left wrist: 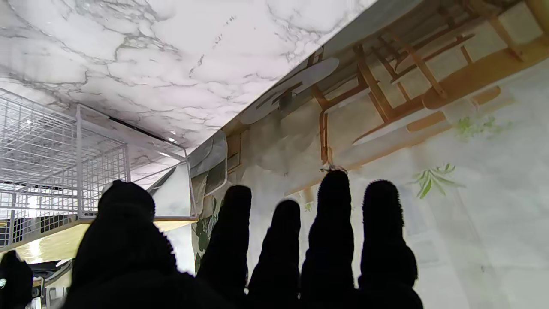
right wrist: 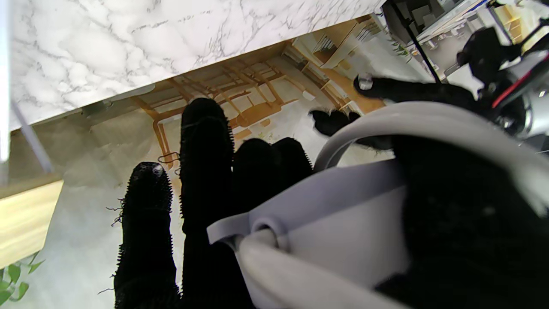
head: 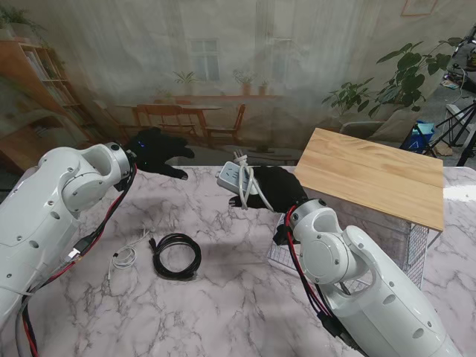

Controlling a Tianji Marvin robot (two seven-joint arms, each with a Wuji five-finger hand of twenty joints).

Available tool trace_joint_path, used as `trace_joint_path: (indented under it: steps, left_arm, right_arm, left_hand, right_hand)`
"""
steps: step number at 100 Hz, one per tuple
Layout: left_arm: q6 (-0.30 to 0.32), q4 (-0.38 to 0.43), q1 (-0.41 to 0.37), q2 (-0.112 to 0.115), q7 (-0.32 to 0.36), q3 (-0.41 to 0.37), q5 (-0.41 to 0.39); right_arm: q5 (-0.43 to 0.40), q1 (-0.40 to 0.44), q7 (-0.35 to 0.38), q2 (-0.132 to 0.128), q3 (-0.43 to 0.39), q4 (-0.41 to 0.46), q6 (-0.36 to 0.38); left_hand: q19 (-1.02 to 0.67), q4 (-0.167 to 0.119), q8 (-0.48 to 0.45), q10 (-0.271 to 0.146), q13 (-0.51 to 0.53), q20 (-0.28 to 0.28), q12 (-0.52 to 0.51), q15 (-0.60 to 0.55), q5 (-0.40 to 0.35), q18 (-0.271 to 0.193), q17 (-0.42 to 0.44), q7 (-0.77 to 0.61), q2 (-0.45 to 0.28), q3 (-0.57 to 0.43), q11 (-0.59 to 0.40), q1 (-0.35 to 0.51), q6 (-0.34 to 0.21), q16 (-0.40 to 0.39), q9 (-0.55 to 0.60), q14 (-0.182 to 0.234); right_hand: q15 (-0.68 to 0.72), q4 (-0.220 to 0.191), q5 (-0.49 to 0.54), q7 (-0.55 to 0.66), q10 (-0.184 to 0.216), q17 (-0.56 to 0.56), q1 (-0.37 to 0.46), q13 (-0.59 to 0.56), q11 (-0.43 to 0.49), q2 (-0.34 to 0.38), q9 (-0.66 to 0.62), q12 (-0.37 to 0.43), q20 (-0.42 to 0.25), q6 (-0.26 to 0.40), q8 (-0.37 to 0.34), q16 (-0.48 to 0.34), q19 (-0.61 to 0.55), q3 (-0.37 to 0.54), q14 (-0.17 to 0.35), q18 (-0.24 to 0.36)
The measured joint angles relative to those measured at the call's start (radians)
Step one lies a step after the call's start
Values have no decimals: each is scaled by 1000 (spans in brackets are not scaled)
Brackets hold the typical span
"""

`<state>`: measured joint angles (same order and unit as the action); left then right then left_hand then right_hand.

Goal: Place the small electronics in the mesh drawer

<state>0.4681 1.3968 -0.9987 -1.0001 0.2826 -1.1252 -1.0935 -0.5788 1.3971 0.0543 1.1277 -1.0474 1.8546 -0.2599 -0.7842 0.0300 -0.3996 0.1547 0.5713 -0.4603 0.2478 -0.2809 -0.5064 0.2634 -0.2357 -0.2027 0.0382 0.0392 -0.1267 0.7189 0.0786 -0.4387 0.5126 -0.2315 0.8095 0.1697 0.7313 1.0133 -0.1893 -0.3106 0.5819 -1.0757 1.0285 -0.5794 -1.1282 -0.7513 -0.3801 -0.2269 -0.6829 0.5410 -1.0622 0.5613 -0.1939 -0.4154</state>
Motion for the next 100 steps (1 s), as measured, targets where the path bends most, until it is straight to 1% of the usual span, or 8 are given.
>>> trace_joint_path:
  steps: [5, 13, 15, 27, 42, 57, 84, 100]
  left_arm:
    - [-3, 0, -14, 0, 2, -2, 21]
    - [-3, -1, -34, 1, 9, -4, 57]
    - [-3, -1, -39, 1, 9, -5, 57]
    - [-12, 3, -78, 1, 7, -26, 46]
    - [-25, 27, -134, 1, -1, -51, 59]
    - [-8, 37, -156, 2, -32, -44, 40]
    - [-2, 33, -157, 3, -36, 3, 42]
    - [-7, 19, -157, 3, -36, 16, 43]
  right_arm:
    - [-13, 15, -3, 0, -20, 12, 0]
    - [-35, 48, -8, 0, -58, 36, 4]
    - [-40, 58, -10, 0, -69, 43, 6]
    - [-76, 126, -13, -2, -137, 86, 29]
    - [-143, 217, -10, -12, -225, 151, 73]
    - [-184, 298, -7, -20, -302, 197, 91]
    - [-237, 384, -25, -26, -379, 183, 104]
    - [-284, 404, 2, -33, -404, 146, 104]
  left_hand:
    - [-12, 0, -6, -14, 31, -10, 12, -8, -40, 0, -8, -16, 0, 0, -27, 0, -9, -8, 69, 5]
    - [-23, 0, -12, -50, 50, -11, 35, -9, -41, 1, -13, -27, 0, 3, -66, 26, -18, -21, 124, 15]
    - [-24, 0, -12, -51, 58, -12, 44, -9, -62, 1, -13, -31, 0, 3, -69, 27, -21, -24, 136, 16]
    - [-36, 0, -15, -56, 62, -13, 71, -12, -89, 1, -15, -53, 0, 3, -98, 42, -22, -43, 159, 17]
    - [-48, 0, -16, -59, 63, -23, 82, -15, -89, 2, -15, -63, 0, 2, -109, 47, -22, -54, 173, 17]
    - [-49, 0, -16, -59, 63, -24, 82, -15, -89, 2, -16, -65, 0, 2, -109, 47, -22, -55, 173, 17]
    - [-111, 0, -16, -60, 86, -50, 93, -37, -89, 2, -41, -65, 0, 2, -109, 47, -22, -90, 173, 17]
    - [-149, 0, -16, -60, 104, -75, 95, -75, -89, 1, -54, -65, 0, 2, -109, 47, -22, -126, 173, 17]
  right_hand:
    - [0, 0, 0, 0, 1, 0, 0, 0, -10, 0, 0, 5, 0, 0, 3, -2, 0, 0, 0, 0]
    - [-1, 0, 0, 0, 1, -1, 0, 0, -24, 0, -1, 18, 0, 0, 4, -2, 0, 0, -1, 0]
    - [-1, 0, 0, 0, 2, -2, 0, 0, -31, 0, -1, 24, 0, 0, 4, -2, 0, 0, -1, 0]
    - [-31, 0, 0, 0, 2, -24, 0, 0, -73, 0, -4, 53, -9, 0, 11, -8, -22, 0, -4, 0]
    - [-51, 0, 0, 0, 3, -58, 0, -1, -97, 0, -12, 70, -23, 0, 17, -13, -54, 0, -5, 0]
    - [-51, 0, -1, 0, 4, -82, 0, -1, -106, 0, -12, 80, -46, 1, 17, -13, -103, 0, -6, 0]
    - [-74, 0, -1, 0, 4, -85, 0, -1, -116, 0, -13, 82, -70, 1, 18, -17, -127, 0, -13, 0]
    - [-74, 0, -1, 0, 4, -85, 0, -1, -117, 0, -13, 82, -70, 1, 18, -17, -127, 0, -13, 0]
